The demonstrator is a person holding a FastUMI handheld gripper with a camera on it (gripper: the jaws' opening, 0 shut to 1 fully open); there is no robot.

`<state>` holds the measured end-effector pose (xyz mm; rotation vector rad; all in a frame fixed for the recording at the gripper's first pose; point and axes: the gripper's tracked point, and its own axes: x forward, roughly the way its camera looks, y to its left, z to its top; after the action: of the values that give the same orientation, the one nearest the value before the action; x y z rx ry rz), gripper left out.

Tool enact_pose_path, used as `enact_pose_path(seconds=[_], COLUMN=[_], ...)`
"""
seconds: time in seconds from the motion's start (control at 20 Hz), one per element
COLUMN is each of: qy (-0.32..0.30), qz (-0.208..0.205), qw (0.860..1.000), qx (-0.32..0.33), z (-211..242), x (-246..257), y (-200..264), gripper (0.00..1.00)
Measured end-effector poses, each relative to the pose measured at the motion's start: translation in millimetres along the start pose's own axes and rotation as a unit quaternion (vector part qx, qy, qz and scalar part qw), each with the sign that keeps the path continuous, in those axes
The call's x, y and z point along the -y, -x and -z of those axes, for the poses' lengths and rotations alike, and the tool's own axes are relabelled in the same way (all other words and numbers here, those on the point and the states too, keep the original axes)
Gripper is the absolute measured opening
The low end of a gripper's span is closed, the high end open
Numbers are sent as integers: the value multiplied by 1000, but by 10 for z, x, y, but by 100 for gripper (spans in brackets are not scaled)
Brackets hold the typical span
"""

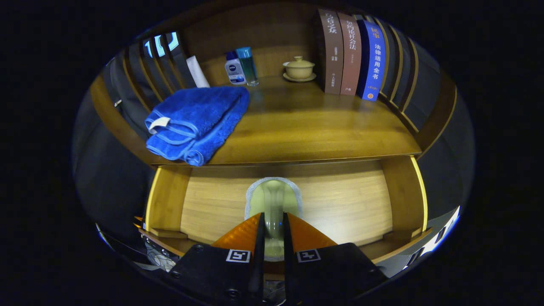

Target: Pull open the drawer, take out the items inside it, and place them on the countertop above the cabinet.

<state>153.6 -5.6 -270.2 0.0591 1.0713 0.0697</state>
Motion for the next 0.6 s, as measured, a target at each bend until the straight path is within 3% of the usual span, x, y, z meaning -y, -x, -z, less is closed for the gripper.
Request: enact_pose_path(seconds=[0.25,0.6], qy=[-16,-23], qz=[4,18], qw=[999,999], qx=[33,28], z=[-561,-1147], x=[1,86], y=[240,-122], gripper=[25,25])
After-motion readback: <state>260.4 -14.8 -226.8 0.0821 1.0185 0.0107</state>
